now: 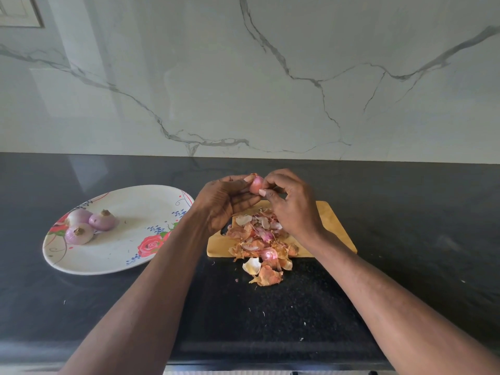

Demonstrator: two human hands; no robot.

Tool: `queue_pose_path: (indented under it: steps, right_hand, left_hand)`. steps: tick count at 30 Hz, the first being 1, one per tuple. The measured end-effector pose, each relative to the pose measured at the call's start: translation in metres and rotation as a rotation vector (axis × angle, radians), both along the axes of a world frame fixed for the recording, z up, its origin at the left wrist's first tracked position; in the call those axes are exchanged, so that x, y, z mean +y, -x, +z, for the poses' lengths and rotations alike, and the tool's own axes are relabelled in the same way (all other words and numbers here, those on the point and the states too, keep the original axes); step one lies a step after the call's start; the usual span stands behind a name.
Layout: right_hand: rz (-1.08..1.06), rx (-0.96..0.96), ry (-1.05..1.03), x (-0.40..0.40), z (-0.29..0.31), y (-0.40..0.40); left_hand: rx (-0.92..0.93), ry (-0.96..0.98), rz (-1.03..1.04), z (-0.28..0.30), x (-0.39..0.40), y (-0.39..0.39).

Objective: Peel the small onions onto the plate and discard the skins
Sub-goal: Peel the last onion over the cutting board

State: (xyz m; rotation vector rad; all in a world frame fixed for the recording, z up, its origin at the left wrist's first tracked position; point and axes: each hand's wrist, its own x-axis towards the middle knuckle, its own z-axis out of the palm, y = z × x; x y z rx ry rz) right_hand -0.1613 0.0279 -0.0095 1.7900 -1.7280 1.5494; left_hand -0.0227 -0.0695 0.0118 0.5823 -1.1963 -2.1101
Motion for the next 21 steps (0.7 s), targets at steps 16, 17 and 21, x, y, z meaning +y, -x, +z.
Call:
queue_pose_path:
  steps: [16,17,21]
  right_hand:
    - [-0.037,0.106,0.062,-0.0005,-0.0078,-0.0023]
    - [-0.038,0.115,0.065,0.0001,-0.0083,-0.0031]
    - [-0.037,0.181,0.071,0.0012,-0.0102,-0.0045]
  left_hand:
    - [-0.015,-0.003,0.083,-0.0021,0.0047,0.0034]
    - [-0.019,-0.010,0.089,-0.0026,0.0046,0.0036]
    - [-0.026,-0.029,0.097,-0.0033,0.0063,0.0047]
